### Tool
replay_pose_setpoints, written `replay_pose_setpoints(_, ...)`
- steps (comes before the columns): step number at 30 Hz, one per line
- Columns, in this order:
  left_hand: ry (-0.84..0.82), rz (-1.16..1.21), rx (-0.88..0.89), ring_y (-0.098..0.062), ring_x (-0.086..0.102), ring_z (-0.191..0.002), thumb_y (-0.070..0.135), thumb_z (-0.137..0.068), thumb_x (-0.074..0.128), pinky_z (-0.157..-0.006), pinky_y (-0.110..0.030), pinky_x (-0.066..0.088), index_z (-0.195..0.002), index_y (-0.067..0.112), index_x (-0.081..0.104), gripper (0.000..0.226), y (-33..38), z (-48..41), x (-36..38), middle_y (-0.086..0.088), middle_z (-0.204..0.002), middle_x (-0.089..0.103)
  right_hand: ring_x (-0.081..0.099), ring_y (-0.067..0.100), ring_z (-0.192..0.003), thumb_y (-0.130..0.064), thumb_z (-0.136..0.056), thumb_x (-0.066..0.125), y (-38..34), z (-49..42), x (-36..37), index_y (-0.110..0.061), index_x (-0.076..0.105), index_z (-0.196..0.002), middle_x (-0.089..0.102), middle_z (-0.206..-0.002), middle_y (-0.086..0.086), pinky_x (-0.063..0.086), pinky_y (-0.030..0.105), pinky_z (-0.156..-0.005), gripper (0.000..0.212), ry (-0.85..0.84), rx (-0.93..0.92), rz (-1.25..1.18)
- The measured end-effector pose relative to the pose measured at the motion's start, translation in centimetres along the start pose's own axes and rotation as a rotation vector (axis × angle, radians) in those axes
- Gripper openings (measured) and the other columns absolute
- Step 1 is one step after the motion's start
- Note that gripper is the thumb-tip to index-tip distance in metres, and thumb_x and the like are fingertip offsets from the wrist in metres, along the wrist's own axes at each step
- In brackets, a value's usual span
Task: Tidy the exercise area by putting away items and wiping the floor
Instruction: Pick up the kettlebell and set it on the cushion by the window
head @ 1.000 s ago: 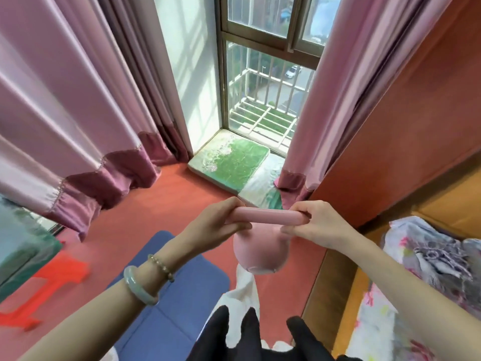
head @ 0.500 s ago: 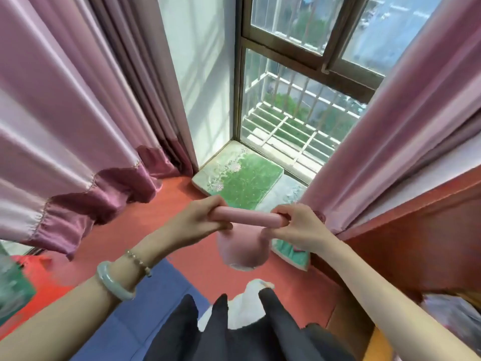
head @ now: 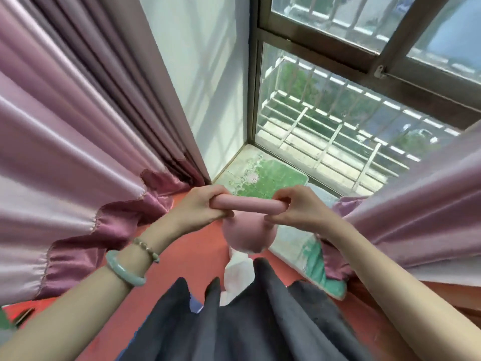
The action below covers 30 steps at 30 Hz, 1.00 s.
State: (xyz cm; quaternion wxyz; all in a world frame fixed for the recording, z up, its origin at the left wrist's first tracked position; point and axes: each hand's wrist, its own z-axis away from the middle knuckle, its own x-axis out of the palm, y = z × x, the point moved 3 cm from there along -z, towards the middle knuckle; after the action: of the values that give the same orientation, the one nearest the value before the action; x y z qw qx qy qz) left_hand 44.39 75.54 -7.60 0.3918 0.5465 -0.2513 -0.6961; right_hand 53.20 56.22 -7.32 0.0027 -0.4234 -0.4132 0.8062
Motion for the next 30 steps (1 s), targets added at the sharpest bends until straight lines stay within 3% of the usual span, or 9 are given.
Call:
replay_pose_setpoints(2, -0.035, -0.004, -0.025, -0.006, 0.059, -0.072, 0.007, -0.070, 0.078, -0.060, -0.013, 0.043, -0.082, 0.023, 0.065, 0.024, -0.8, -4.7, -3.5, -0.003, -0.080, 0.068, 0.043, 0.008, -0.055, -0.022, -0.062, 0.078, -0.4, -5.1, -1.4, -0.011, 0.066, -0.071, 0.053, -0.058, -0.001, 0.032, 0.026, -0.053, 0.019, 0.014, 0.033, -0.042)
replay_pose_setpoints(5, -0.024, -0.037, -0.018, -0.010, 0.062, -0.080, 0.011, -0.070, 0.076, -0.071, -0.026, 0.047, -0.085, 0.022, 0.067, 0.021, -0.9, -7.5, -6.0, 0.002, -0.082, 0.069, 0.044, 0.008, -0.055, -0.020, -0.062, 0.079, -1.5, -7.8, -2.5, -0.009, 0.068, -0.074, 0.058, -0.062, 0.005, 0.032, 0.021, -0.051, 0.020, 0.030, 0.036, -0.054)
replay_pose_setpoints(10, -0.088, -0.067, 0.048, 0.004, 0.056, -0.071, 0.010, -0.070, 0.076, -0.063, -0.011, 0.040, -0.077, 0.035, 0.062, 0.029, -1.2, -13.6, -10.1, 0.014, -0.075, 0.064, 0.044, 0.009, -0.055, -0.021, -0.059, 0.078, -2.2, -13.0, -4.4, -0.012, 0.069, -0.072, 0.058, -0.060, 0.003, 0.033, 0.021, -0.051, 0.019, 0.107, 0.104, -0.088)
replay_pose_setpoints(17, -0.321, -0.153, 0.163, 0.001, 0.057, -0.069, 0.010, -0.074, 0.074, -0.064, -0.017, 0.043, -0.086, 0.021, 0.064, 0.020, -2.4, -21.7, -13.1, 0.011, -0.075, 0.064, 0.042, 0.011, -0.057, -0.013, -0.060, 0.075, -2.6, -17.4, -4.3, -0.007, 0.067, -0.070, 0.057, -0.061, 0.009, 0.031, 0.027, -0.051, 0.015, 0.234, 0.269, -0.156)
replay_pose_setpoints(20, -0.497, -0.248, 0.266, -0.001, 0.054, -0.074, 0.008, -0.076, 0.071, -0.069, -0.019, 0.042, -0.095, 0.018, 0.063, 0.023, -3.3, -24.4, -13.5, 0.006, -0.083, 0.062, 0.045, 0.012, -0.059, -0.011, -0.059, 0.074, -2.5, -18.7, -2.8, -0.007, 0.068, -0.072, 0.062, -0.065, 0.011, 0.035, 0.030, -0.054, 0.015, 0.281, 0.338, -0.175)
replay_pose_setpoints(22, -0.592, -0.318, 0.327, -0.006, 0.052, -0.079, 0.007, -0.079, 0.068, -0.069, -0.015, 0.039, -0.102, 0.012, 0.063, 0.024, -4.3, -25.8, -13.4, 0.002, -0.088, 0.062, 0.046, 0.009, -0.057, -0.010, -0.060, 0.074, -2.2, -19.6, -1.6, -0.010, 0.069, -0.073, 0.062, -0.063, 0.006, 0.034, 0.023, -0.052, 0.014, 0.300, 0.396, -0.203)
replay_pose_setpoints(27, -0.655, -0.362, 0.338, -0.013, 0.053, -0.084, 0.006, -0.081, 0.066, -0.068, -0.017, 0.036, -0.103, 0.011, 0.061, 0.023, -7.0, -29.7, -11.1, 0.003, -0.090, 0.059, 0.048, -0.003, -0.052, -0.012, -0.061, 0.076, 0.8, -21.6, 0.9, -0.021, 0.066, -0.067, 0.050, -0.052, -0.010, 0.035, 0.015, -0.050, 0.015, 0.315, 0.515, -0.286)
replay_pose_setpoints(30, -0.681, -0.379, 0.340, -0.020, 0.055, -0.088, 0.006, -0.081, 0.065, -0.074, -0.027, 0.039, -0.104, 0.007, 0.061, 0.024, -9.0, -32.4, -8.2, -0.005, -0.095, 0.063, 0.046, 0.002, -0.052, -0.012, -0.062, 0.076, 4.6, -23.1, 2.4, -0.022, 0.065, -0.067, 0.051, -0.054, -0.010, 0.034, 0.016, -0.050, 0.016, 0.310, 0.555, -0.327)
